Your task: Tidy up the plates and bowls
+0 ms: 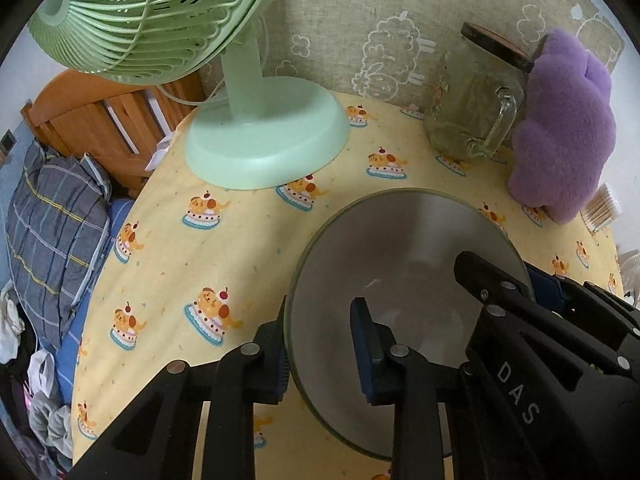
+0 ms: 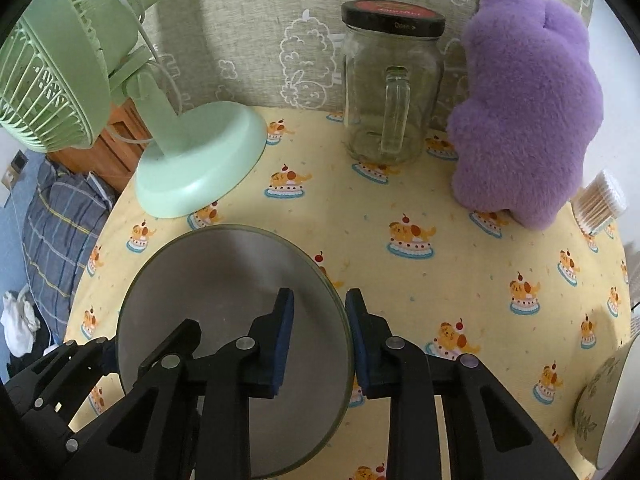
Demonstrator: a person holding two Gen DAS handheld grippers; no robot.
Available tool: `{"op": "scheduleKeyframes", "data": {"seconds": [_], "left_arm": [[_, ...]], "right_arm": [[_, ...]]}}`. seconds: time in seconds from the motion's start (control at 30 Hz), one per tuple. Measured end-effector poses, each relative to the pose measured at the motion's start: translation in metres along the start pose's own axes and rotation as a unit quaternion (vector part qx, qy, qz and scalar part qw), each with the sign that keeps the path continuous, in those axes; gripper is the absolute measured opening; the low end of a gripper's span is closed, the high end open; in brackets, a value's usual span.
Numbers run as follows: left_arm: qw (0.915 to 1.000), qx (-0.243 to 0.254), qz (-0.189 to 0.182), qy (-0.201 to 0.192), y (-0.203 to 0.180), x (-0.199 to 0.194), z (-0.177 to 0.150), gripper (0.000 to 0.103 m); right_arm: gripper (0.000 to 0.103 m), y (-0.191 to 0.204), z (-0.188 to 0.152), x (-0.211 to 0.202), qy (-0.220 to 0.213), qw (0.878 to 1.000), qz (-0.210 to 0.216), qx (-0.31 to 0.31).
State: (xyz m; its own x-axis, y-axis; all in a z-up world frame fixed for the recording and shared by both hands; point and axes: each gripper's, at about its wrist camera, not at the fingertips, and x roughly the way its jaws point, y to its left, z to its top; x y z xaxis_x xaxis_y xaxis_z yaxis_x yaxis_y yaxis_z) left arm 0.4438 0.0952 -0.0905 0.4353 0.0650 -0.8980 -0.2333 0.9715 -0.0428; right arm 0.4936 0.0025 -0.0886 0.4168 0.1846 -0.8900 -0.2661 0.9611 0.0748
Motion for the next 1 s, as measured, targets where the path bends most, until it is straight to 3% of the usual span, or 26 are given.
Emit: {"op": "scheduleKeyframes", "data": {"seconds": [0.43,1.0], "left_arm": [[0.9997,0.025,-0.001,0.003,-0.011,-0.031,-0.015,0.026],[0.9972,0.066,-0.027,-0.020,-0.024,-0.116,-0.056,0.025]], "right_arm": [[0.030,-0.001,-0.017,-0.032,0.009,1.000,-0.005,0.004],[0.030,-0.003,-0.066,-0.135,-0.027,0.999,-0.029,0.020]]}}
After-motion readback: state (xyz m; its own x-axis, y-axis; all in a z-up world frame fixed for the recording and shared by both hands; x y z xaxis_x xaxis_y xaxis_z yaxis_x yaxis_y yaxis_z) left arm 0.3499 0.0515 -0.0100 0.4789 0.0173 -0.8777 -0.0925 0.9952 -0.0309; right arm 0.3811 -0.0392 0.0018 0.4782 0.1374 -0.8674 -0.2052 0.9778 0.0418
